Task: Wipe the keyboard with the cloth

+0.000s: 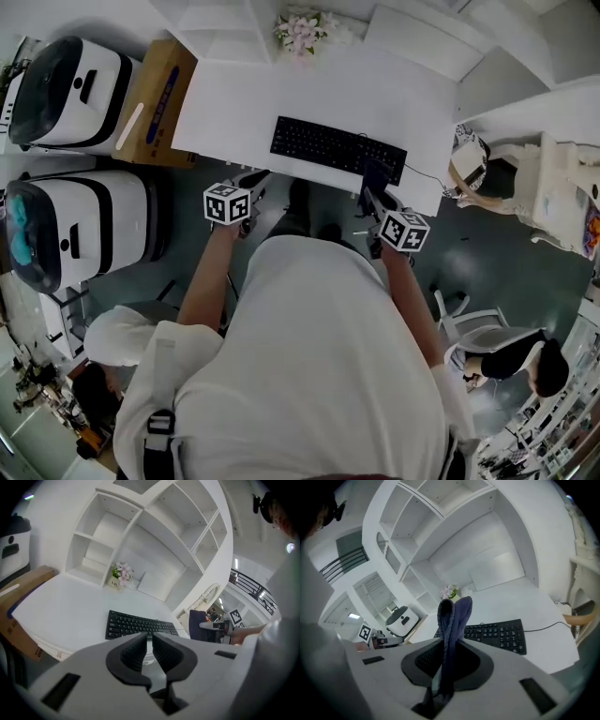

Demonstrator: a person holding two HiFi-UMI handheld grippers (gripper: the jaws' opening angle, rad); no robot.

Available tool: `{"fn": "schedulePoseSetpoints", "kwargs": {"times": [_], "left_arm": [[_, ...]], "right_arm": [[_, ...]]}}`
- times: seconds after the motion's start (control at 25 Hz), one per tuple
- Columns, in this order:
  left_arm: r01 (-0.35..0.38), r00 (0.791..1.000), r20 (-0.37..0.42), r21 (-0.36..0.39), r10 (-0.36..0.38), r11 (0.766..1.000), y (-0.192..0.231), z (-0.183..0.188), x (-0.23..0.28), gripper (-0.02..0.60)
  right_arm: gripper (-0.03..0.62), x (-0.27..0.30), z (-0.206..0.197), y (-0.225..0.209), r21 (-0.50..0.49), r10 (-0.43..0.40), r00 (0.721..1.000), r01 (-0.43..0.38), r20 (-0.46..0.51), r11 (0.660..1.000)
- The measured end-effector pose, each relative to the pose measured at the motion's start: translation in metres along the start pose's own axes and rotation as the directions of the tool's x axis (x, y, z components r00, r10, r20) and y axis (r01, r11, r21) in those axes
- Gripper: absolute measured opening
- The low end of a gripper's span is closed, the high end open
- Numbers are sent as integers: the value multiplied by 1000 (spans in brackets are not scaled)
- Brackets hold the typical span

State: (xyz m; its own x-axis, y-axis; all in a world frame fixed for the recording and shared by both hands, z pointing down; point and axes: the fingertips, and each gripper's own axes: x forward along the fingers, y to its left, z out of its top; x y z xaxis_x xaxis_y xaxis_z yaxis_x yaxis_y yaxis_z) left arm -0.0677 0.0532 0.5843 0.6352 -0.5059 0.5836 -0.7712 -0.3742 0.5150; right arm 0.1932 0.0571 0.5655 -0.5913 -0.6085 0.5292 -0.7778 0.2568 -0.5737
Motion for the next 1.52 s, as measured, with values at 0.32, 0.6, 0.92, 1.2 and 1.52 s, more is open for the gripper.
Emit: {"fn": "schedulePoseSetpoints", "kwargs": {"times": [0.32, 0.6, 0.92, 1.2, 1.52], "left_arm": [[-52, 991, 121, 2, 51, 999, -39, -6, -25, 29], [-69, 989, 130, 23, 65, 997, -71, -19, -35, 14], [-33, 995, 100, 78, 25, 996, -75, -17, -50, 8], [-16, 994, 105, 166, -2, 986, -75, 4, -71, 8], [-4, 994, 111, 210, -19, 978, -58, 31, -78, 6]], "right_arm": [[63, -85, -5, -44, -8, -81, 991, 82, 106, 997], [63, -141, 1, -66, -4, -123, 975, 126, 183, 992], [63, -173, 6, -49, -41, -119, 961, 134, 250, 990], [63, -181, 13, -36, -76, -174, 941, 204, 292, 976], [61, -175, 40, -16, -120, -182, 923, 235, 340, 965]]}}
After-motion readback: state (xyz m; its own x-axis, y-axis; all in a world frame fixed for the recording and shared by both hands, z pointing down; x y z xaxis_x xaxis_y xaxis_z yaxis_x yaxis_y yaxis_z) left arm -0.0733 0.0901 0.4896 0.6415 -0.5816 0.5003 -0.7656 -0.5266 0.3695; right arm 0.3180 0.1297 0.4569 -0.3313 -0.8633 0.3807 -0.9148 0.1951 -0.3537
